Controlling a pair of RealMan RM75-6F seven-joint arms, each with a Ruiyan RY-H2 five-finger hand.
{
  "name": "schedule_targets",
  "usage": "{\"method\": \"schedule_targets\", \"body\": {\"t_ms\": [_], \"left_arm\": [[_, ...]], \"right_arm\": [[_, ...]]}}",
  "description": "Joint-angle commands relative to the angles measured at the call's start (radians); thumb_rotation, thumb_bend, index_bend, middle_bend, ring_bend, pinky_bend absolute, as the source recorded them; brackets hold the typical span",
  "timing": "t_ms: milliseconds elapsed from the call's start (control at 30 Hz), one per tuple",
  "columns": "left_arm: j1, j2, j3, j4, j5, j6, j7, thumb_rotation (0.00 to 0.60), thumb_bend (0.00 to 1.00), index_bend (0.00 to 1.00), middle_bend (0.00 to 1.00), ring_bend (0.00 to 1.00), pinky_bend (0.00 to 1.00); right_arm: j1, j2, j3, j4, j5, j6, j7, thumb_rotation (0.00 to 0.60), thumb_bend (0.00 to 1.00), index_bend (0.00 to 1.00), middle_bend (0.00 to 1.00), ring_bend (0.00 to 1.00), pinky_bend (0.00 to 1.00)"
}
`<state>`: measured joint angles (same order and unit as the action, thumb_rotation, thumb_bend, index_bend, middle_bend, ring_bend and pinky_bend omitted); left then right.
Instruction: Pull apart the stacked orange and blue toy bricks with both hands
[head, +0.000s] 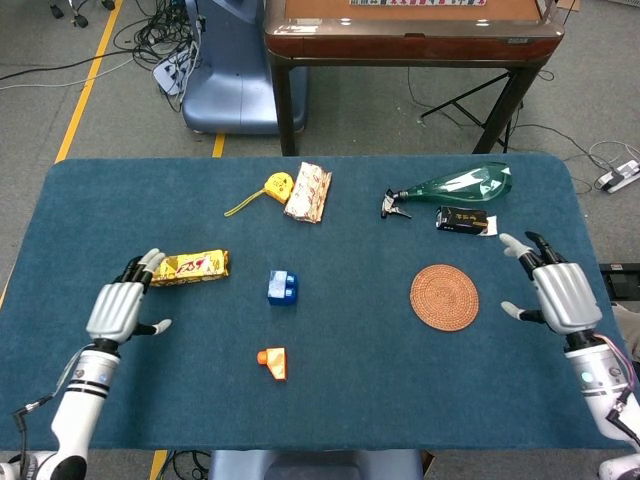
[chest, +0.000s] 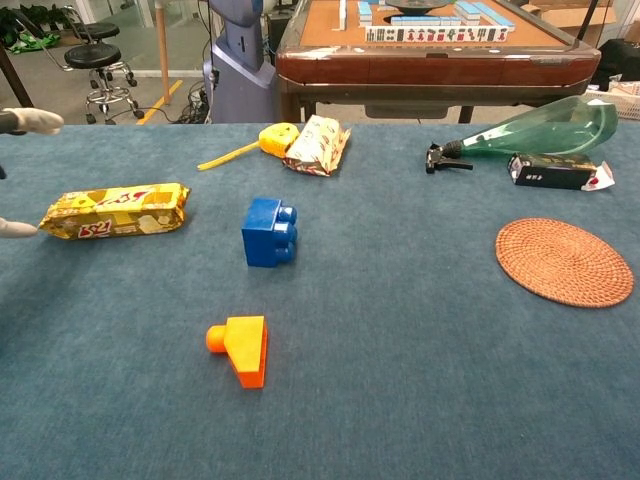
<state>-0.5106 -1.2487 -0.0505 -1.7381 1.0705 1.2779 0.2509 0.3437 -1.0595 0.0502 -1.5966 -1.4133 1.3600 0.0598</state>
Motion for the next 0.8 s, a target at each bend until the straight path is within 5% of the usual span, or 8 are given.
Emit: {"method": "schedule_targets", "body": {"t_ms": [33,333,800], "left_arm": [[0.053,0.045,0.025,0.018,0.05,0.027,-0.046,0.6,0.09,0.0,0.0,0.03,0.25],[0.162,0.151,0.095,0.011,0.138,0.058,-0.124,0.6,0.09,0.0,0.0,0.01,0.22],[0.286,0.143,0.088,0.045,0.169,0.165,-0.101,0.6,0.09,0.02,0.0,0.01,0.22]], "right_arm": [[-0.043,0.011,-0.02,0.021,-0.021,0.038,0.009,0.6,0.0,0.15,0.29,0.26,0.35],[-0.138,0.025,-0.039,0.04,-0.026,0.11,0.024,0.6,0.0,0.23,0.29,0.26,0.35],[-0.213,0.014,-0.02,0.069,-0.032,0.164,0.087,0.6,0.0,0.31,0.29,0.26,0.35]]}}
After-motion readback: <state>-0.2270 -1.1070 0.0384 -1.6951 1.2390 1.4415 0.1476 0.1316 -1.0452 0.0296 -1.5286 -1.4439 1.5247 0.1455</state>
